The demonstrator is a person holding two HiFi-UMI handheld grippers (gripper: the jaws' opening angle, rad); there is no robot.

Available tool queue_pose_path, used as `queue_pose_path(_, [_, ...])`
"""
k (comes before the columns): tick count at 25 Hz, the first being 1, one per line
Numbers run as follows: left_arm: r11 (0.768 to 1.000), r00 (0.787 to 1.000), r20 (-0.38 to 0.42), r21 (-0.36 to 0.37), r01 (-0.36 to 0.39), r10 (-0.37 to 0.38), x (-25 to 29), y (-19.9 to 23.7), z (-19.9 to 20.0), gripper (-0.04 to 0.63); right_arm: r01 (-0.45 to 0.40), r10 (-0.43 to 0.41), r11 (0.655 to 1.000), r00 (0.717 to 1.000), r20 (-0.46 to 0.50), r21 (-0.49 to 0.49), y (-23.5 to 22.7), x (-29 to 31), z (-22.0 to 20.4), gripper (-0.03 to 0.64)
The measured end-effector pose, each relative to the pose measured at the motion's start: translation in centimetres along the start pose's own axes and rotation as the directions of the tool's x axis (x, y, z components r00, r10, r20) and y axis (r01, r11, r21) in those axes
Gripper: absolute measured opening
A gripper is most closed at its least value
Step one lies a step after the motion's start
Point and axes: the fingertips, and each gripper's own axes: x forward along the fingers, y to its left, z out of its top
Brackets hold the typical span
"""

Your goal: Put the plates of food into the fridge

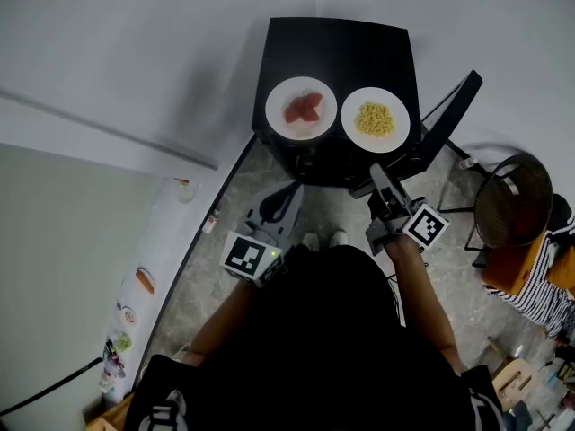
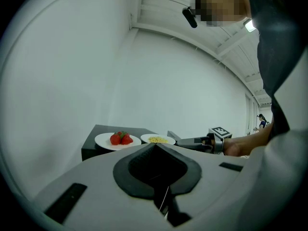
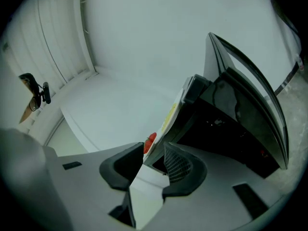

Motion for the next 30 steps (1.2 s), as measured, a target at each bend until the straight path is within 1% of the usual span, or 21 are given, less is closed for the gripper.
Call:
queue_pose_path(2, [1.000, 1.000, -0.010, -0.001, 0.003, -0.003, 0.3, 0.0, -0.1, 0.023, -0.003, 0.003, 1.000, 1.000, 0.004, 0.022, -0.3, 0.3, 0.3, 0.126])
queue_pose_path(6, [1.000, 1.000, -0.006, -0.003, -0.003, 0.003, 0.9, 0.1, 0.0, 0.023, -0.014, 0.013, 0.998, 1.000, 0.028, 0.055, -0.7, 1.0, 1.3, 0.126])
queue_pose_path(11, [1.000, 1.000, -0.014, -0.004, -0.013, 0.012, 1.2, 0.3, -0.3, 0.023, -0.006, 0.004, 0.998, 1.000, 0.021, 0.064, -1.3, 1.7, 1.9, 0.126])
queue_pose_path(15, [1.000, 1.000, -0.016, 0.001, -0.022, 0.022, 1.4, 0.5, -0.5, 0.023, -0.015, 0.013, 0.997, 0.999, 0.029, 0.077, -1.4, 2.2, 2.2, 0.126])
queue_pose_path(18, [0.999, 0.999, -0.020, -0.012, -0.032, 0.032, 1.4, 0.6, -0.5, 0.023, -0.013, 0.009, 0.996, 0.999, 0.038, 0.085, -1.6, 2.5, 2.6, 0.126])
queue_pose_path(23, [0.999, 0.999, -0.027, -0.012, -0.039, 0.039, 1.6, 0.9, -0.4, 0.023, 0.004, -0.020, 0.984, 0.996, 0.084, 0.179, -2.6, 2.7, 3.2, 0.124])
queue_pose_path(25, [0.999, 0.999, -0.018, -0.007, -0.033, 0.033, 1.8, 0.9, -0.2, 0.023, 0.008, -0.030, 0.976, 0.995, 0.095, 0.219, -2.9, 2.8, 3.3, 0.105])
queue_pose_path(27, [0.999, 0.999, -0.014, -0.005, -0.034, 0.034, 1.9, 1.0, -0.2, 0.023, 0.018, -0.045, 0.966, 0.994, 0.099, 0.259, -3.2, 2.7, 3.3, 0.069])
queue_pose_path(30, [0.999, 0.999, -0.017, 0.001, -0.038, 0.038, 2.1, 0.9, -0.2, 0.023, 0.028, -0.066, 0.942, 0.992, 0.103, 0.333, -3.5, 2.5, 3.2, 0.058])
